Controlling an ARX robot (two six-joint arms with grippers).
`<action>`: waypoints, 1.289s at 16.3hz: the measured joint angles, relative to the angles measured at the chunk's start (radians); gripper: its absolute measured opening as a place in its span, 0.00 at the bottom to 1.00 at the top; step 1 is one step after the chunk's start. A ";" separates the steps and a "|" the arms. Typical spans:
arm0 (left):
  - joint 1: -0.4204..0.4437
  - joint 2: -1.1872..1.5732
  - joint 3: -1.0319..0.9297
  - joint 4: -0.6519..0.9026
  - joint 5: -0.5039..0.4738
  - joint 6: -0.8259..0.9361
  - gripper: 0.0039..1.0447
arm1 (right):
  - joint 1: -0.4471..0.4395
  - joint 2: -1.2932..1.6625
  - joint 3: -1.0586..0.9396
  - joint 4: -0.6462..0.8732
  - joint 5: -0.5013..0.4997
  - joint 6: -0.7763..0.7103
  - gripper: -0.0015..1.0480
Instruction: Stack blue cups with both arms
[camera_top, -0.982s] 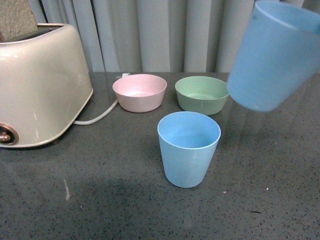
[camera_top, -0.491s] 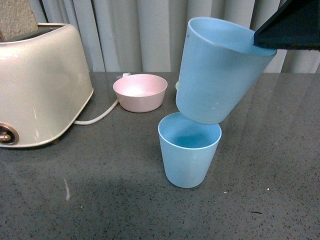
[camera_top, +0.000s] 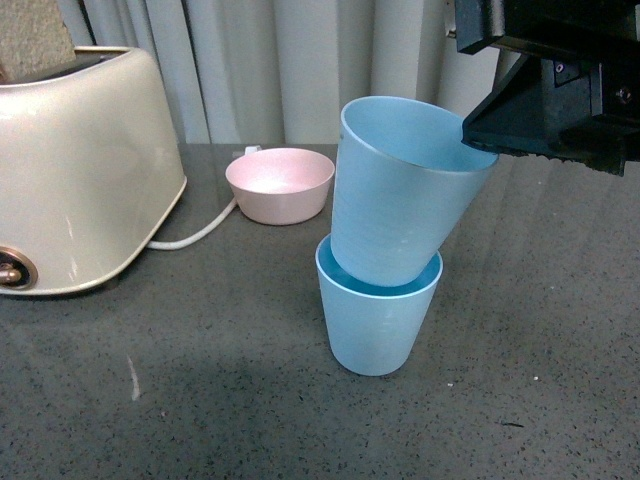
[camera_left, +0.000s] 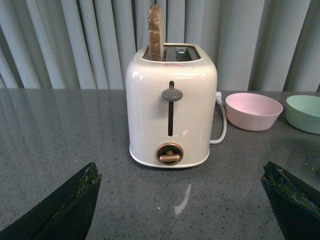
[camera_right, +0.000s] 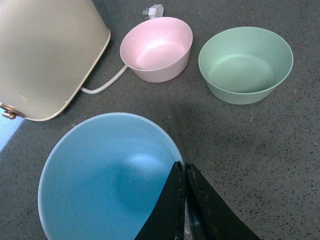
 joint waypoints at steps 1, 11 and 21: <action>0.000 0.000 0.000 0.000 0.000 0.000 0.94 | 0.000 0.005 0.000 0.003 0.004 0.000 0.02; 0.000 0.000 0.000 0.000 0.000 0.000 0.94 | 0.013 0.049 0.037 -0.004 0.033 0.009 0.40; 0.000 0.000 0.000 0.000 0.000 0.000 0.94 | -0.303 -0.569 -0.484 0.433 0.171 -0.021 0.75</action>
